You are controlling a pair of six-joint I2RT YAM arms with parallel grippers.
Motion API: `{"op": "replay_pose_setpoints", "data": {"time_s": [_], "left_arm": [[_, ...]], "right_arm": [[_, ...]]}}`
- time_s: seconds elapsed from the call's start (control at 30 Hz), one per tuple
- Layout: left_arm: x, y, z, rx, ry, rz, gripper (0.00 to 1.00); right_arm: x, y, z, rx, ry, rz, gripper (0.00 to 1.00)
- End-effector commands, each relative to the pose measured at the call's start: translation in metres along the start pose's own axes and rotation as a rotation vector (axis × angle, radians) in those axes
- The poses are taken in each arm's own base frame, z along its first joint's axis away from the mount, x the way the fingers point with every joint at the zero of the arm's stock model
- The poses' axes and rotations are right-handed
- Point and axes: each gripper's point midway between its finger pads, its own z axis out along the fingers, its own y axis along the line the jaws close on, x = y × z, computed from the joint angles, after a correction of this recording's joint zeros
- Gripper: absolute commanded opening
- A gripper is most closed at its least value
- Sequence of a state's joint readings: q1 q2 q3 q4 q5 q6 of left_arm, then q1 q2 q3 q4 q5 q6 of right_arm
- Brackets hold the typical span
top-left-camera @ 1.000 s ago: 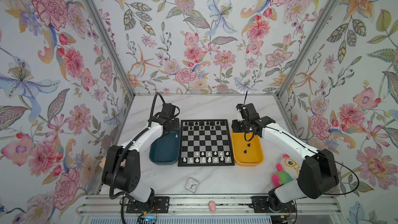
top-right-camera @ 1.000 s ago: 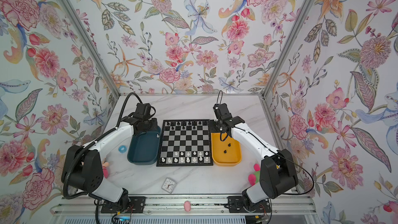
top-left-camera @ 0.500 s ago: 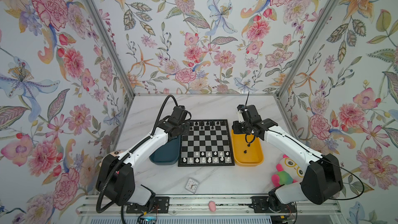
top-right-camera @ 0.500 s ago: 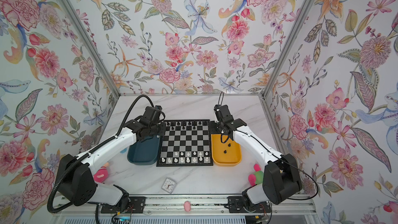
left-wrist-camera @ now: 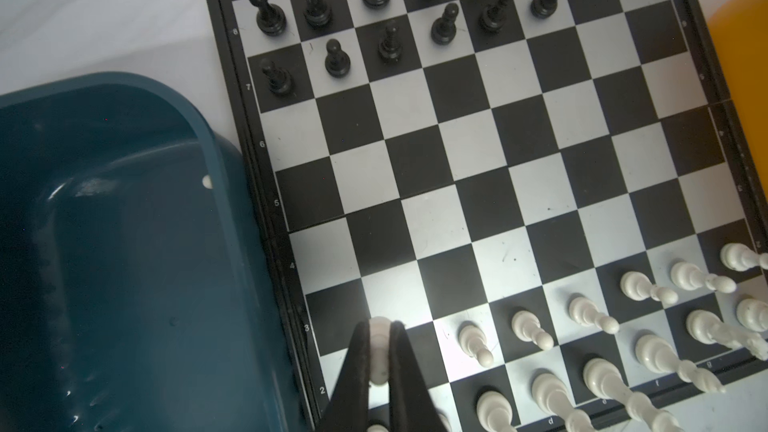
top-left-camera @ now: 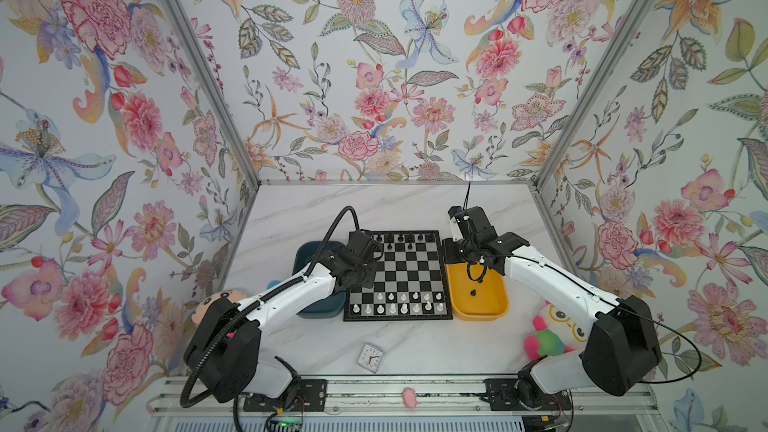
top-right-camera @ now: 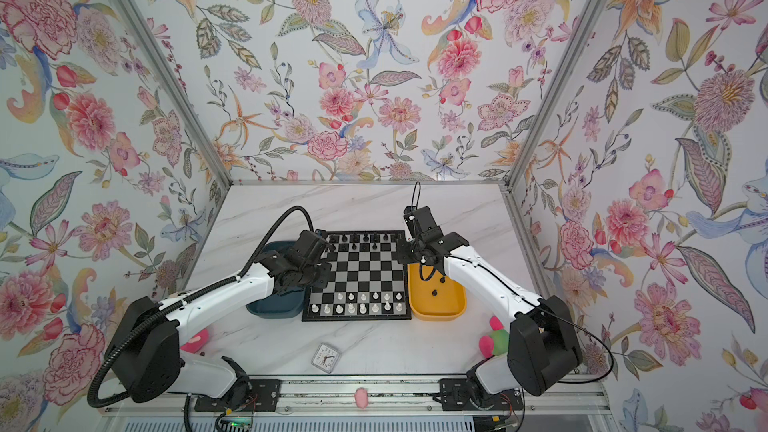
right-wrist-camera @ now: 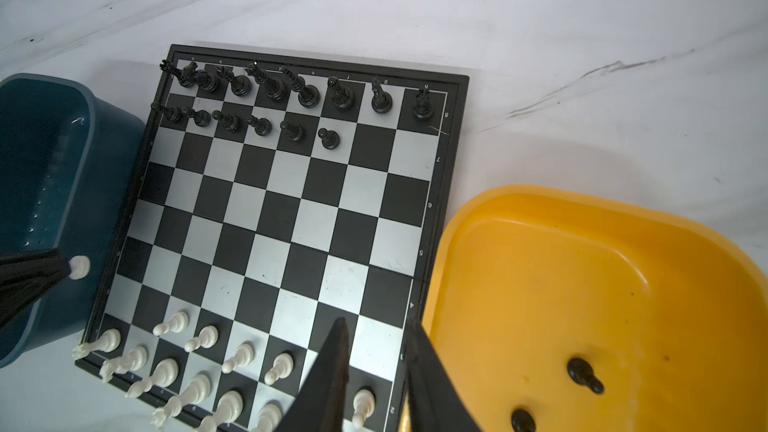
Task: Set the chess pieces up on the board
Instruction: 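Close the left gripper on the white pawn and lift it over the board, then lower the white pawn onto the empty square in the white pawn row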
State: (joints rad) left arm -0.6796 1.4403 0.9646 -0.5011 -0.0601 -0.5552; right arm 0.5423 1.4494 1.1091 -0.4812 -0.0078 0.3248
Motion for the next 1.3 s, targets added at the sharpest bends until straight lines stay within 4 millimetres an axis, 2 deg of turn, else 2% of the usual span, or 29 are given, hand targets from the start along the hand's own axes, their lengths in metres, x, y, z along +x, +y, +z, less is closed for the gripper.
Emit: {"op": "replay_pose_setpoints", "data": {"time_s": [0.0,0.3,1.27], "left_arm": [[0.004,-0.005,0.000,0.002,-0.018,-0.003,0.08],[0.027,-0.008,0.014,0.000,0.024,0.001,0.08],[0.061,-0.017,0.033,-0.021,0.117,0.046,0.08]], "right_arm": [[0.005,-0.001,-0.003,0.010,-0.007,0.009,0.26],[0.012,0.002,0.003,0.004,0.005,0.004,0.26],[0.023,0.007,0.012,-0.007,0.028,-0.004,0.26]]}}
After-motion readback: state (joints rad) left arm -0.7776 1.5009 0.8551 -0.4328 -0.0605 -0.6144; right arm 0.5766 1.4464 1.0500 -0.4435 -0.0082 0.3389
